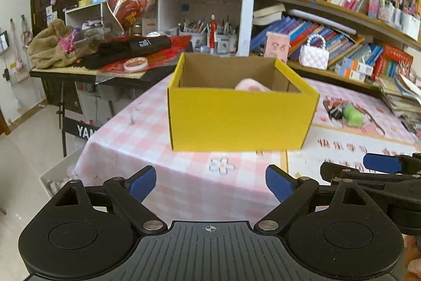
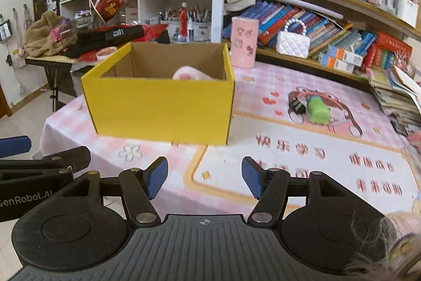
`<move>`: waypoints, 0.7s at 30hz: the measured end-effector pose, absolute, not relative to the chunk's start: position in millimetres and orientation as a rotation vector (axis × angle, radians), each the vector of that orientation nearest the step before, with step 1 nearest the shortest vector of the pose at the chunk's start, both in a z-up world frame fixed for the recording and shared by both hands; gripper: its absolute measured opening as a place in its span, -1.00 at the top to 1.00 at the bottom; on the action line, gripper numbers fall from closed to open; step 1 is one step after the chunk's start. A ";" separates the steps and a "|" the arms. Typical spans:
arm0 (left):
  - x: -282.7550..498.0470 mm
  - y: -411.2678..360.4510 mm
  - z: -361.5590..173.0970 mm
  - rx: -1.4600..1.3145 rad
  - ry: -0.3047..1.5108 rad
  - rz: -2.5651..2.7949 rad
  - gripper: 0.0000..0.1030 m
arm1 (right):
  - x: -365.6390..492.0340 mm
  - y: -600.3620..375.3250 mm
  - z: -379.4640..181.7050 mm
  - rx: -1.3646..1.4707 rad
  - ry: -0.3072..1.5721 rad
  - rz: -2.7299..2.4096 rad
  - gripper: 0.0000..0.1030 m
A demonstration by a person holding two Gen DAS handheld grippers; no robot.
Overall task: Organize objects
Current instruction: 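Withdraw both tools from the box toward the green cup and black clip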
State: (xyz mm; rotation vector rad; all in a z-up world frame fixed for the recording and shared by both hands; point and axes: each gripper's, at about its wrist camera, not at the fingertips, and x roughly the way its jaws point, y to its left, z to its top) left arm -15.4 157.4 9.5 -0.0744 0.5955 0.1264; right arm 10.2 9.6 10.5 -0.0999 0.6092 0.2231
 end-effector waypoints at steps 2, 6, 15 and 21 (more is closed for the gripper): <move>-19.8 154.6 8.1 -0.063 0.604 0.117 -0.81 | 2.0 6.8 6.7 -0.096 0.618 0.209 -0.17; -25.5 148.4 6.0 -0.048 0.617 0.089 -0.81 | -10.4 -0.5 2.0 -0.083 0.636 0.180 -0.18; -21.0 121.2 1.2 -0.028 0.640 -0.019 -0.81 | -22.6 -29.0 -0.9 -0.053 0.658 0.076 -0.19; -8.5 91.8 -1.7 0.000 0.649 -0.126 -0.81 | -27.1 -59.9 -2.7 -0.022 0.669 -0.023 -0.19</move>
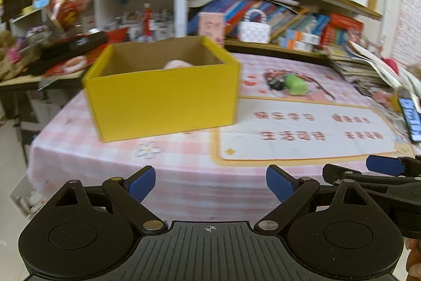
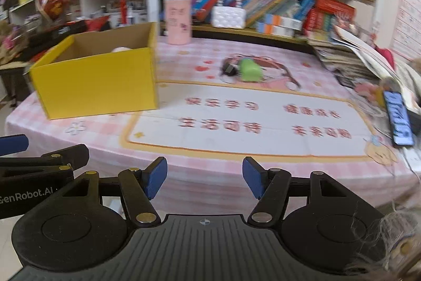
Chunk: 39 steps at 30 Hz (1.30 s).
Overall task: Organize objects
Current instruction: 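Withdraw both tools from the box toward the green cup and black clip, then grasp the green cup toy with the right tool while the left tool grasps the black clip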
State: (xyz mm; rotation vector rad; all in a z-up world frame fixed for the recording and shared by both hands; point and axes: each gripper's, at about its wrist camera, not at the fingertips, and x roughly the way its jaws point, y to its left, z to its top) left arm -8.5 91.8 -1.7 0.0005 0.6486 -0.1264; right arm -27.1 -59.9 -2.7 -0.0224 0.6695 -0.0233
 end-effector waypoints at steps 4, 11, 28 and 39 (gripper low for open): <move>-0.9 68.5 -3.4 0.027 0.653 -0.196 -0.81 | -30.1 -83.9 -4.2 0.009 0.675 -0.098 -0.19; 18.9 31.3 -5.6 0.050 0.666 -0.268 -0.81 | -24.1 -119.6 -5.4 0.033 0.690 -0.177 -0.19; 99.2 -30.0 -9.2 0.015 0.691 -0.242 -0.81 | 57.5 -188.5 -5.3 0.031 0.719 -0.158 -0.19; 163.3 -61.2 -4.4 -0.008 0.678 -0.146 -0.81 | 131.6 -228.4 -6.8 0.030 0.715 -0.056 -0.19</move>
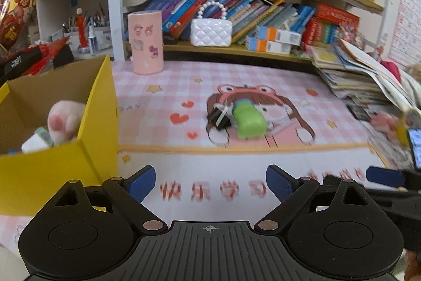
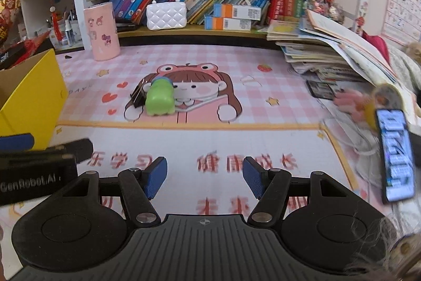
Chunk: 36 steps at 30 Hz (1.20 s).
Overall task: Organize objects
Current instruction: 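Grasp the green cup toy with the right tool while the left tool grasps the black clip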
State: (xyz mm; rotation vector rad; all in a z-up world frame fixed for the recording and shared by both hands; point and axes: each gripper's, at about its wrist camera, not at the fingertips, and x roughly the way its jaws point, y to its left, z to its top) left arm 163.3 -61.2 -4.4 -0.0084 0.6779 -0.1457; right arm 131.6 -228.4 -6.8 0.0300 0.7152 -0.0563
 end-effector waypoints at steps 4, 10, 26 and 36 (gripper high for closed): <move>192.3 -67.6 1.6 -0.014 0.664 -0.105 -0.81 | 161.4 -233.6 -9.2 0.016 0.712 0.004 -0.24; 227.5 -71.3 7.3 -0.019 0.654 -0.037 -0.81 | 206.5 -228.6 -15.5 -0.028 0.687 0.109 -0.27; 264.8 -63.7 1.1 -0.014 0.697 0.091 -0.81 | 311.6 -205.5 -61.5 -0.051 0.755 0.279 0.17; 299.9 -98.2 -28.5 -0.018 0.749 0.037 -0.63 | 288.7 -266.8 -42.0 0.076 0.717 0.187 0.20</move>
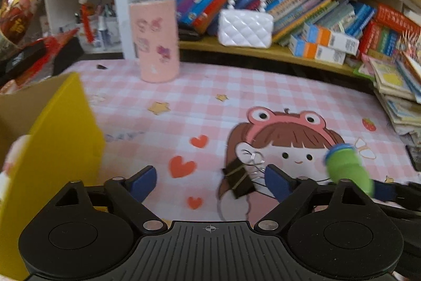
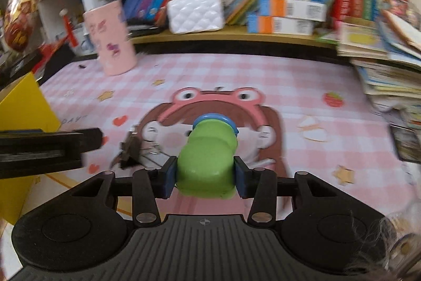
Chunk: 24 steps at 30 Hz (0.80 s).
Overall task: Organize objects
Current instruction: 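Grasp the green cup toy with the right tool while the left tool grasps the black clip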
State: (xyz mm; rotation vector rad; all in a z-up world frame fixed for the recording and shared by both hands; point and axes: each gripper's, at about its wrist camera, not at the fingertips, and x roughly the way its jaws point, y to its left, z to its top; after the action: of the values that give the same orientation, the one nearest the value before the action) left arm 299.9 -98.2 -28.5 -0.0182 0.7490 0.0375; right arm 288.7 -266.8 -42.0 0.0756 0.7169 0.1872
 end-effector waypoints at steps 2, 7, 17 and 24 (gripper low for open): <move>308.4 -109.2 -37.9 0.005 0.765 0.026 -0.52 | 280.9 -277.4 -38.7 0.089 0.713 0.169 0.20; 328.8 -129.7 -61.6 0.057 0.804 0.016 -0.10 | 269.0 -296.8 -34.3 0.141 0.735 0.181 0.20; 329.5 -128.1 -63.8 0.049 0.766 0.056 0.63 | 246.6 -308.0 -28.4 0.147 0.731 0.171 0.20; 294.7 -119.5 -44.9 0.045 0.716 -0.004 0.70 | 229.4 -298.7 -31.3 0.142 0.742 0.177 0.20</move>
State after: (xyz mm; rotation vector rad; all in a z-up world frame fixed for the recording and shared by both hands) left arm 294.7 -119.5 -44.9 0.0449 0.7163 -0.0035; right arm 229.4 -298.7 -31.3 0.1415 0.7423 0.1767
